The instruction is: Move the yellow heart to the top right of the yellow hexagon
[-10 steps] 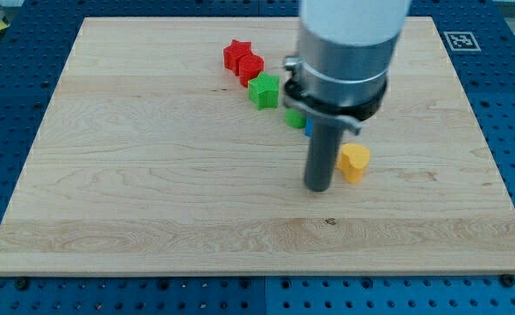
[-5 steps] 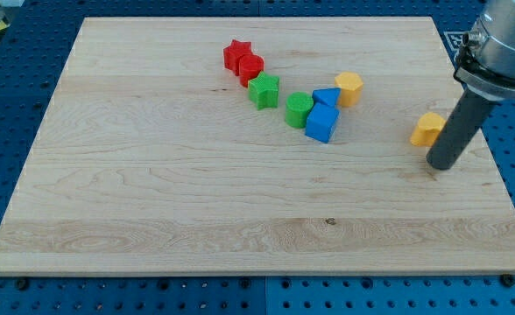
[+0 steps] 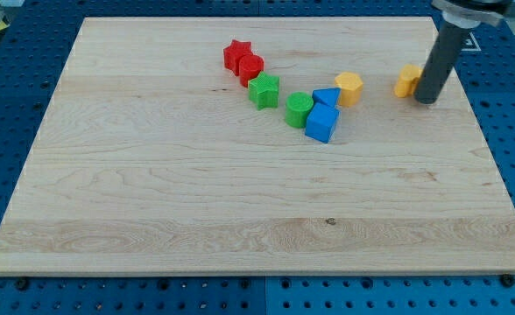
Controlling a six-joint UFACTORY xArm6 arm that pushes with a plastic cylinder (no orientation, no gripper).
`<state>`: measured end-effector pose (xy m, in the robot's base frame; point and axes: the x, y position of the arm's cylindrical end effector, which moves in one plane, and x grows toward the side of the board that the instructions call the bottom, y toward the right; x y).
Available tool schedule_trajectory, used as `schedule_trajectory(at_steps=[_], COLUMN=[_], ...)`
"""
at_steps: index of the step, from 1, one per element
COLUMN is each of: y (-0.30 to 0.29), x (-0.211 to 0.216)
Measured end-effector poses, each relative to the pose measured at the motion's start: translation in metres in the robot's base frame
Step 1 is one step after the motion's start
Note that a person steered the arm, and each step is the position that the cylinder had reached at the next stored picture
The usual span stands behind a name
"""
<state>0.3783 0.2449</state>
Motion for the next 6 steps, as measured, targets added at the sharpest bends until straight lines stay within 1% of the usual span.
schedule_trajectory(at_steps=[1,3,4,5,6], y=[0.013,-0.031,-0.025,0.015,0.021], x=[-0.014,-0.059,-0.074,-0.068,-0.034])
